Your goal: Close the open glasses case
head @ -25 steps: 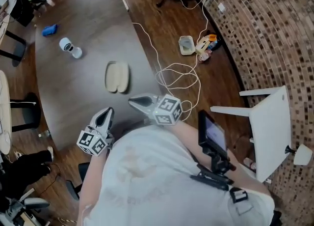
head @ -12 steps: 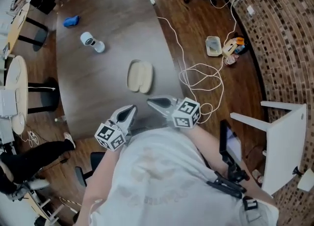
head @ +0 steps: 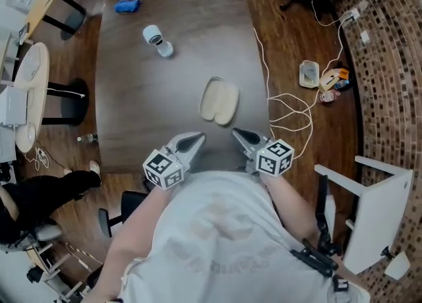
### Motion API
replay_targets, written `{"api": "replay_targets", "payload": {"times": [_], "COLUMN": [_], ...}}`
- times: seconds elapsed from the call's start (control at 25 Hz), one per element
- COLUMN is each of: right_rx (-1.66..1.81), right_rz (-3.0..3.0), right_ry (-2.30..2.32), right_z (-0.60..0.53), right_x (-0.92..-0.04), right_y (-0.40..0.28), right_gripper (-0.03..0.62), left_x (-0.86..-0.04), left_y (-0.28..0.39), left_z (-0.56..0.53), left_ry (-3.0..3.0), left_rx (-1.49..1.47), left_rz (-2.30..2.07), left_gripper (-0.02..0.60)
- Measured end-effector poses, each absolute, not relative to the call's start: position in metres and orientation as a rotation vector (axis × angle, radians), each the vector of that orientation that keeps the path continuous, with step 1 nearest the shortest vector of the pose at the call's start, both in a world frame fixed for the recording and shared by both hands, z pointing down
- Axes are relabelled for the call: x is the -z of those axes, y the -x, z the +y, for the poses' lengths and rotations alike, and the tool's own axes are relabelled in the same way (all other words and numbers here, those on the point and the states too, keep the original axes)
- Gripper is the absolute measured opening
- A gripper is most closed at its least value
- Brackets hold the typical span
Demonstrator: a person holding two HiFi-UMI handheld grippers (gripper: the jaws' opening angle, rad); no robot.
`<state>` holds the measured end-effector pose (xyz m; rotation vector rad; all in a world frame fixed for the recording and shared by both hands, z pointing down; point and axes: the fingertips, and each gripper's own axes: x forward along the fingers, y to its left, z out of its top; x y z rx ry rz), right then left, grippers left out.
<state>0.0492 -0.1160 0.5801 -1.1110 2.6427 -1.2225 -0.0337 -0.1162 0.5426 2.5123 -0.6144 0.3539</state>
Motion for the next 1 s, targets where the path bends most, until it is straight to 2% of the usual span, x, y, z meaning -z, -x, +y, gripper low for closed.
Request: {"api": "replay_targets", "payload": {"times": [0.4,0.48,0.6,0.72,0.88,1.0], "right_rx": [1.375,1.411,1.485,1.560,1.645,1.716], "right_rz": [2.429,2.408,2.340,2.259,2.228,2.215], "right_ry": [1.469,1.501,1.542,1.606,1.706,1.720], "right_z": [-0.172,-0.179,-0.188,-0.195,-0.201,-0.204], "right_x": [-0.604,-0.610,-0.621,-0.634,-0.652,-0.667], "right_y": [-0.088,-0.089,-0.089,-0.090,-0.089,-0.084], "right_gripper": [0.015,0.045,0.134,0.191,0.246,0.256], "left_x": [-0.545,-0.547,-0.550,-0.549,-0.544,-0.544], "left_y": [0.042,0.050,0.059,0.065,0.080,0.092], "left_z": [-0.126,-0.130,-0.135,-0.137,-0.137,-0.138], "left_ry": [-2.539,-2.528,-2.518,-2.510,-2.494,-2.480], "left_rx": [-0.339,-0.323,-0.304,-0.276,-0.241,-0.233], "left_rz": [-0.499,-0.510,-0.525,-0.534,-0.566,-0.603], "left_gripper": [0.006,0.006,0.006,0.006,0.006,0.006]}}
